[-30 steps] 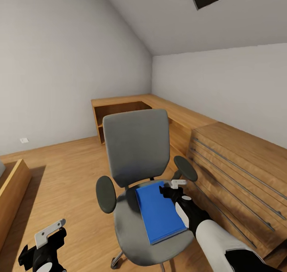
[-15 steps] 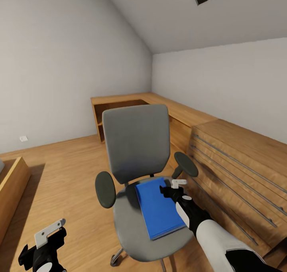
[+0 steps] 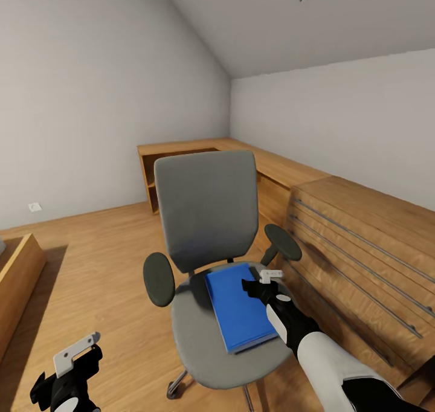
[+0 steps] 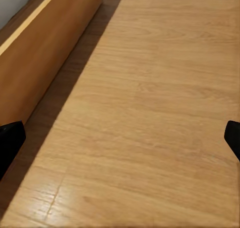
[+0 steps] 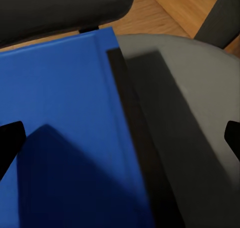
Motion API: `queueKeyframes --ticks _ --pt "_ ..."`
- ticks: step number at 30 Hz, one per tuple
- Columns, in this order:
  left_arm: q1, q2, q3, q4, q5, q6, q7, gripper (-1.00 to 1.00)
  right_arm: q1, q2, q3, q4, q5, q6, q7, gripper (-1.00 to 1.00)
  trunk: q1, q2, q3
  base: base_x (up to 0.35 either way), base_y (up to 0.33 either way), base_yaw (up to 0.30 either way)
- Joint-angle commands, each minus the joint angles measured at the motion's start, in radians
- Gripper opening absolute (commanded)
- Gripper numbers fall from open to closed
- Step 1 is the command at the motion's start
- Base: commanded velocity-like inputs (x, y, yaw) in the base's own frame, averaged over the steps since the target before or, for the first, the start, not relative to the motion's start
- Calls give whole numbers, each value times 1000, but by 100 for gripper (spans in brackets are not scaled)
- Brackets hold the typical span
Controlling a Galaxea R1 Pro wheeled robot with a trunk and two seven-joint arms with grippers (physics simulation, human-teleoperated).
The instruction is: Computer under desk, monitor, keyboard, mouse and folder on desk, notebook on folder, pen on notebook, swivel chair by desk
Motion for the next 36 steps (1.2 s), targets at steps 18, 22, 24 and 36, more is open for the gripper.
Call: queueKeyframes --ticks 18,22,24,36 --pt "0 1 -31 -3 18 8 6 100 0 -1 3 19 -4 6 -5 100 23 -42 -20 -2 0 0" --pt "0 2 -31 -2 18 8 7 100 0 -1 3 19 -4 6 -5 100 23 -42 -20 -178 0 0" --pt "0 3 -30 -2 18 9 6 100 0 -1 3 19 -4 6 -5 100 23 -42 -20 -273 0 0" --pt "0 3 -29 -2 18 10 6 100 0 -1 3 19 -4 6 -5 100 23 -42 -20 -159 0 0"
